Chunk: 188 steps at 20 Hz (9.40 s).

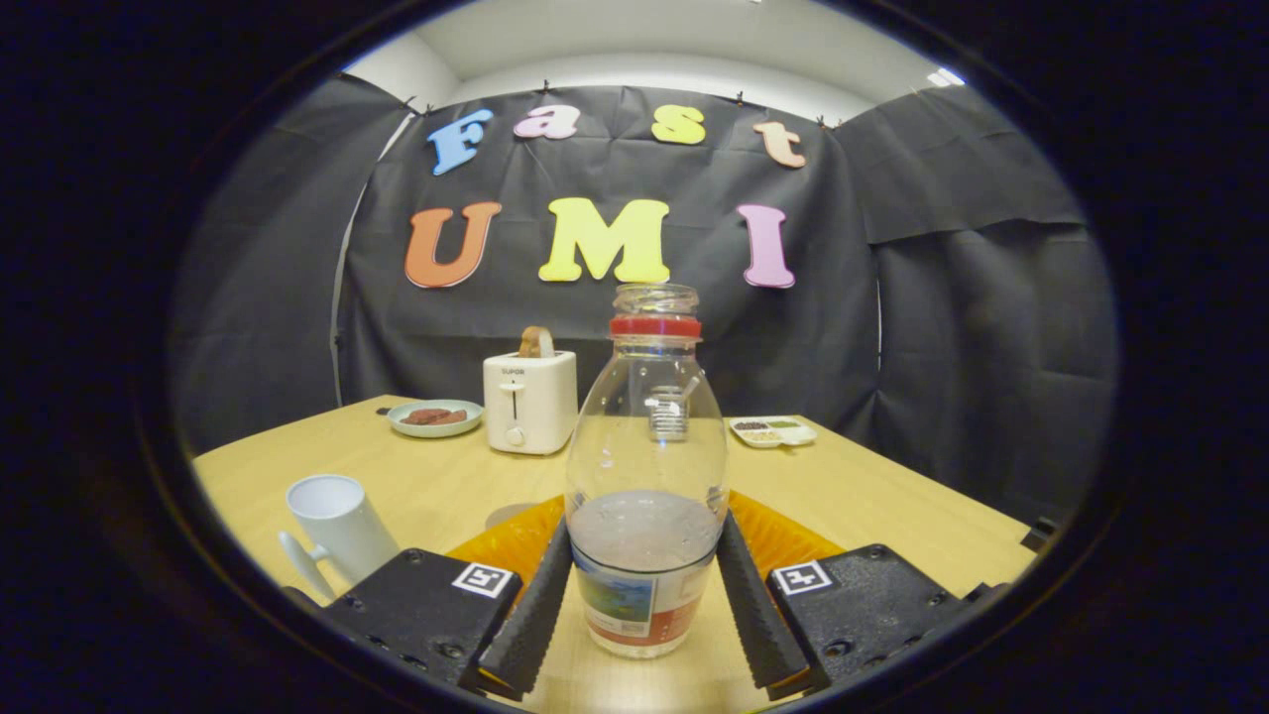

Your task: Take the bottle from table, then pour the juice into the cup, finally place the bottle on the coaster

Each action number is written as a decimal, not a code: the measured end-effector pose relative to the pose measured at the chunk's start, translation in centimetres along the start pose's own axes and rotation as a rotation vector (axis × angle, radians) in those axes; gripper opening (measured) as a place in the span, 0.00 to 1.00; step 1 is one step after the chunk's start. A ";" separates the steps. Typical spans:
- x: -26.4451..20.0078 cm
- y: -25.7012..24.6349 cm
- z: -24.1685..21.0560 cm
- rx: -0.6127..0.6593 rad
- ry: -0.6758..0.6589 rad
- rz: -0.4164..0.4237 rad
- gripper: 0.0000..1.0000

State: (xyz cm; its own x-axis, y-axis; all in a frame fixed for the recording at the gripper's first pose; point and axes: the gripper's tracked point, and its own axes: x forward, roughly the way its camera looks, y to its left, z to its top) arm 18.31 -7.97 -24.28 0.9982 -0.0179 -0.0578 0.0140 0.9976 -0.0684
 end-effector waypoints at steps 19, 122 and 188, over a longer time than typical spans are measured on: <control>-0.5 2.5 4.3 -0.574 0.061 -0.045 0.81; -2.2 11.8 10.4 -2.160 -0.172 -0.232 0.81; 2.9 12.4 14.4 -0.008 -0.048 0.065 0.81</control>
State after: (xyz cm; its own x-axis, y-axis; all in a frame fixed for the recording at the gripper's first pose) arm 22.26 5.28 -10.91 0.9986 0.0506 -0.0148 -0.0516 0.9959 -0.0740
